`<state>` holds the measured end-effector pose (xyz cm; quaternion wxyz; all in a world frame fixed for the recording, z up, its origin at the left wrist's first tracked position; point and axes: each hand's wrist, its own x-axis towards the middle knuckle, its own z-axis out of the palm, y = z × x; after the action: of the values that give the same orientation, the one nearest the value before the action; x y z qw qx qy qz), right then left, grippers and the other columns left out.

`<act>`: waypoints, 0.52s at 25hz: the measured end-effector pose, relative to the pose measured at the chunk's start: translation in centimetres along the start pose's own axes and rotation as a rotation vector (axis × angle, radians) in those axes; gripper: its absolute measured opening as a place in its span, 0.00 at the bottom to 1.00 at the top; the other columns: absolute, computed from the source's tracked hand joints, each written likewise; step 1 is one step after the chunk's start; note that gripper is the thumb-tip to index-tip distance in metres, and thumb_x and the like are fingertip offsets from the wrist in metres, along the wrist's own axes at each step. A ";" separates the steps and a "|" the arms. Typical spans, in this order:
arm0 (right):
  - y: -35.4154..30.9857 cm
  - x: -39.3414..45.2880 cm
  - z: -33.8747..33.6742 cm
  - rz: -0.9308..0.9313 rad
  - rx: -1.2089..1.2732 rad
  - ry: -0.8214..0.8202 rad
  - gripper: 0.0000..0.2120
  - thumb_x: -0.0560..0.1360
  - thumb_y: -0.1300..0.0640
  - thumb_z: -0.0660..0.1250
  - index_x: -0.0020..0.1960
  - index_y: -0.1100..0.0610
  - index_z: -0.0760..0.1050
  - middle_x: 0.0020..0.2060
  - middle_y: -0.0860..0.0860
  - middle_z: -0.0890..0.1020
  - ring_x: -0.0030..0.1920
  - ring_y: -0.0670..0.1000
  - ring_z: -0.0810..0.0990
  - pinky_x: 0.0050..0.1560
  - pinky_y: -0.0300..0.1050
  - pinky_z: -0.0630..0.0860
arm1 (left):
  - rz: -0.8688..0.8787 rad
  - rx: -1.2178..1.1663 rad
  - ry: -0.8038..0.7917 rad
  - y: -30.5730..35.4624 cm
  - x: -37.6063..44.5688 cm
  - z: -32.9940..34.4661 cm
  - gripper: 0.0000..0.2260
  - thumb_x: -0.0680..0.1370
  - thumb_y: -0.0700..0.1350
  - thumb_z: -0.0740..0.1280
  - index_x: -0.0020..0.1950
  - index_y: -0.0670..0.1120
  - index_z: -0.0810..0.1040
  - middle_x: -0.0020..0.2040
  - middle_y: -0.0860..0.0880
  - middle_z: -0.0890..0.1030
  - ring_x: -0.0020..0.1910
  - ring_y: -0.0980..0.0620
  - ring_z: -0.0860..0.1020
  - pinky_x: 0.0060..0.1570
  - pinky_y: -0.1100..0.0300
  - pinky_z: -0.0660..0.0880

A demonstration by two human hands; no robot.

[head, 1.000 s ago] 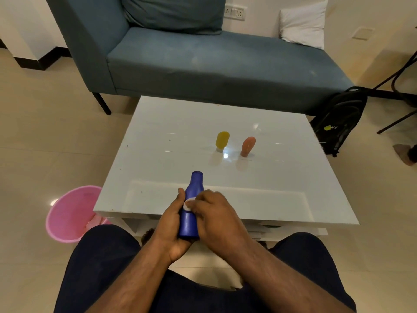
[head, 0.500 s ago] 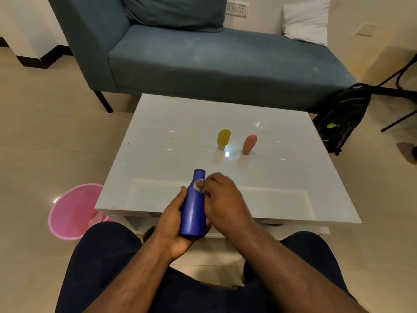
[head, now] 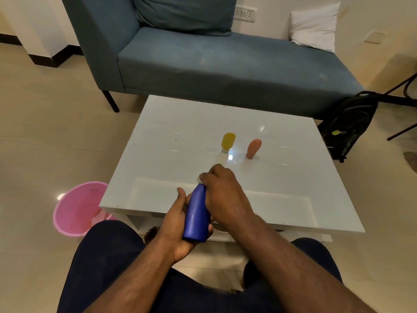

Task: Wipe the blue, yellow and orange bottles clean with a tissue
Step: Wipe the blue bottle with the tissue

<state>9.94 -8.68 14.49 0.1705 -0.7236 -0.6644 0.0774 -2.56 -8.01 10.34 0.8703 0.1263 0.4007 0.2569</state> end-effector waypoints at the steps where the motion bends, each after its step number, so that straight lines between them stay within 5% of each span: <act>1: -0.6 -0.4 0.2 -0.048 -0.033 -0.046 0.15 0.72 0.60 0.67 0.59 0.55 0.75 0.54 0.51 0.73 0.53 0.52 0.71 0.51 0.43 0.73 | 0.003 -0.001 0.005 0.0 -0.1 0.0 0.26 0.78 0.66 0.60 0.59 0.46 0.80 0.44 0.41 0.84 0.40 0.44 0.81 0.42 0.51 0.78; 13: 0.0 0.1 -0.1 -0.007 -0.008 -0.046 0.17 0.72 0.59 0.68 0.61 0.54 0.74 0.55 0.50 0.73 0.54 0.51 0.72 0.53 0.42 0.73 | 0.031 0.056 -0.003 0.1 0.0 0.0 0.29 0.76 0.67 0.60 0.62 0.45 0.79 0.43 0.41 0.83 0.38 0.45 0.80 0.38 0.52 0.77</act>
<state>10.02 -8.60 14.57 0.1526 -0.7198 -0.6710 0.0909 -2.58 -7.93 10.35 0.8630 0.1570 0.4044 0.2588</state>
